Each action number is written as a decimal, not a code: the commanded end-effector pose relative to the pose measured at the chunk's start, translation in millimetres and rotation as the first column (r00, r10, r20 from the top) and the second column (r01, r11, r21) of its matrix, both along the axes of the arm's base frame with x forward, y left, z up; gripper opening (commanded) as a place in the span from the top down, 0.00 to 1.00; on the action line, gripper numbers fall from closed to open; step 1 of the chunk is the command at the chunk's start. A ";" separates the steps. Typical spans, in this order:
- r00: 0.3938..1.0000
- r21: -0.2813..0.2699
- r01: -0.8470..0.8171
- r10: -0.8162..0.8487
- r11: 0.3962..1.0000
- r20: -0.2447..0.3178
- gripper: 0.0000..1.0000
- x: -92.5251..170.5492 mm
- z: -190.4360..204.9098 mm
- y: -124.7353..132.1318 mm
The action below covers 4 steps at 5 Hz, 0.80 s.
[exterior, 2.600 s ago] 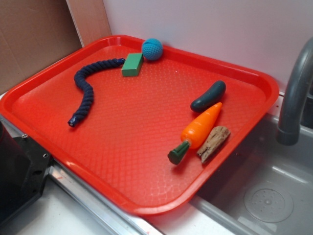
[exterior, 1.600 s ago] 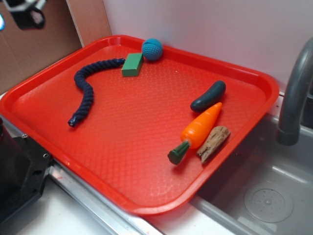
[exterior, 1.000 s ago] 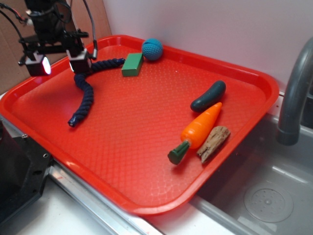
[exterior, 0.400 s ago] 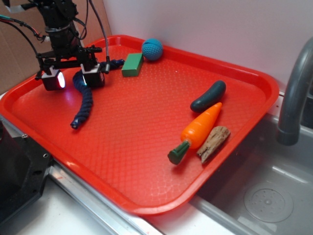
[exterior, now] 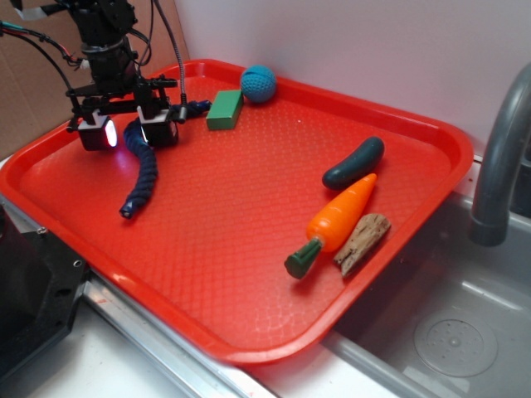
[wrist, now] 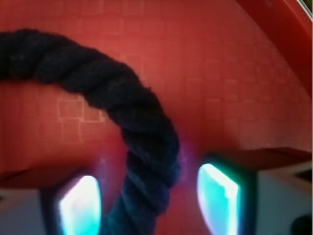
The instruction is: Grab the blue rope.
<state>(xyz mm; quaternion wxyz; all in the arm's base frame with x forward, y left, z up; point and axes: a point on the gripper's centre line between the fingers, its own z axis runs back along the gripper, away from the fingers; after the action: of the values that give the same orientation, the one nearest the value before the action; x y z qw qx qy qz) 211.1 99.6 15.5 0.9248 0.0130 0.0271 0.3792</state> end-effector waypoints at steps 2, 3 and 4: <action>0.959 -0.046 0.170 -0.155 0.984 0.237 1.00 -11.0 22.4 -1.0; 0.924 -0.041 0.228 -0.203 0.973 0.324 1.00 -21.2 62.6 -2.7; 0.940 0.032 0.252 -0.252 0.967 0.230 1.00 -34.6 114.3 -12.7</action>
<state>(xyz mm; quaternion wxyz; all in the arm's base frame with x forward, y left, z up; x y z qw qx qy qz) 178.1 82.2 116.0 0.9610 -0.0394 -0.0610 0.2669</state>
